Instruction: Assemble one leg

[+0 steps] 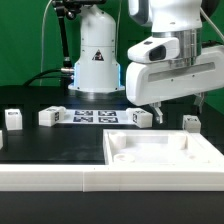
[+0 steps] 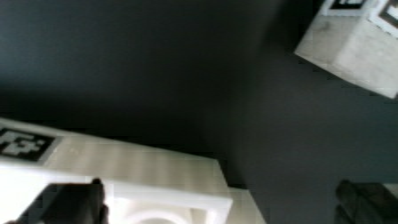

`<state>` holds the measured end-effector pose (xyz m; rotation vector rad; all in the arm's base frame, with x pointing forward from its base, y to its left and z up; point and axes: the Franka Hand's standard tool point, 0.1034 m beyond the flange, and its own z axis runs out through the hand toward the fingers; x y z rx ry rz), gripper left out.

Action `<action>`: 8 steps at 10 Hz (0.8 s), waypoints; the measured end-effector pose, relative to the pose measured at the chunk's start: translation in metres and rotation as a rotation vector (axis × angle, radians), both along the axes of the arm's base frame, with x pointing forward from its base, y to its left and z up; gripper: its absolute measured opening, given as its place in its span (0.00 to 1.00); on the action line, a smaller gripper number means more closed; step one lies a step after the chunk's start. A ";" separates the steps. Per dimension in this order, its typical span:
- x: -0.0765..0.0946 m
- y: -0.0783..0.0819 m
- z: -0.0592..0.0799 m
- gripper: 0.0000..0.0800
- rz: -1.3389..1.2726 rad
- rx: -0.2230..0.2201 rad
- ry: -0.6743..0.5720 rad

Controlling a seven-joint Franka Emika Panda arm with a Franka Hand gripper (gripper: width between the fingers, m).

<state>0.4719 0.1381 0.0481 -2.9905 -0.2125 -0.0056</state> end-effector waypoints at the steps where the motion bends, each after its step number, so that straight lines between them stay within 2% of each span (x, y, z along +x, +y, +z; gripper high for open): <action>1: -0.006 0.012 -0.001 0.81 -0.104 0.002 0.006; 3: -0.010 0.026 -0.003 0.81 -0.317 0.024 0.037; 5: -0.012 0.033 -0.006 0.81 -0.426 0.035 0.056; 8: -0.012 0.032 -0.006 0.81 -0.403 0.030 0.070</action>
Offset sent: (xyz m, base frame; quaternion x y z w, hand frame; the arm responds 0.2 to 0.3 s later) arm -0.0044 0.0124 -0.0080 0.0123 0.0074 0.1661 0.9860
